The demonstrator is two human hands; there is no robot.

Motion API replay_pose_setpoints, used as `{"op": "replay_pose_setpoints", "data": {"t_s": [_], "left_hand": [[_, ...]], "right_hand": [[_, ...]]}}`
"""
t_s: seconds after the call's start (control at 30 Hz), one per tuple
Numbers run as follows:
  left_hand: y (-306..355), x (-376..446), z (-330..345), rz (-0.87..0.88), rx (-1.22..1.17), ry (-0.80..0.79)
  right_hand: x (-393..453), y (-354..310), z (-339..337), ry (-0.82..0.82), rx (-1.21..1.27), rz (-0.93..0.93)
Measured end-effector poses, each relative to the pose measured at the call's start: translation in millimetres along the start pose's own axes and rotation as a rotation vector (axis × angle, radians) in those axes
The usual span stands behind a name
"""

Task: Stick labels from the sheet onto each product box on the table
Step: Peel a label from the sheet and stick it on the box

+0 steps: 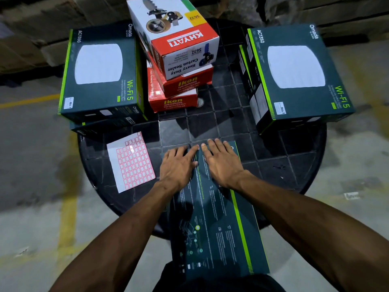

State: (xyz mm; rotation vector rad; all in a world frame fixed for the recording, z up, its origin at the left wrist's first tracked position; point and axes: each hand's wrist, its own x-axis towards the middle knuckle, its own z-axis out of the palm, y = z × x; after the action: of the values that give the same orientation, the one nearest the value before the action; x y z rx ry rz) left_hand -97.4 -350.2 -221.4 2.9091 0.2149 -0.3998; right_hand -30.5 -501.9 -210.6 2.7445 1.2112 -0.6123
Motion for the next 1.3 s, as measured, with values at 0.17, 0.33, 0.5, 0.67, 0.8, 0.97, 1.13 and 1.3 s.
{"op": "replay_pose_setpoints", "data": {"t_s": [0.17,0.33,0.5,0.67,0.8,0.97,1.13,1.3], "left_hand": [[3,7,-10,-0.029,0.005,-0.071],[6,20,-24,-0.06,-0.013,-0.178],[5,27,-30,-0.074,-0.073,-0.241],[3,25,-26,-0.059,-0.139,-0.22],[1,27,-26,-0.044,-0.2,-0.231],[1,30,-31,-0.034,-0.25,-0.301],[0,38,-40,-0.035,-0.295,-0.416],[-2,32,-31,-0.014,-0.283,-0.36]], "right_hand": [[0,0,2,0.012,0.004,0.0],[1,1,3,0.015,-0.01,-0.005],[2,2,9,0.058,0.02,-0.003],[2,2,23,0.135,0.098,0.029],[3,1,24,0.134,0.119,0.055],[5,3,16,0.102,0.066,0.033],[11,7,5,0.102,0.031,0.002],[17,12,-6,0.128,0.168,0.04]]}}
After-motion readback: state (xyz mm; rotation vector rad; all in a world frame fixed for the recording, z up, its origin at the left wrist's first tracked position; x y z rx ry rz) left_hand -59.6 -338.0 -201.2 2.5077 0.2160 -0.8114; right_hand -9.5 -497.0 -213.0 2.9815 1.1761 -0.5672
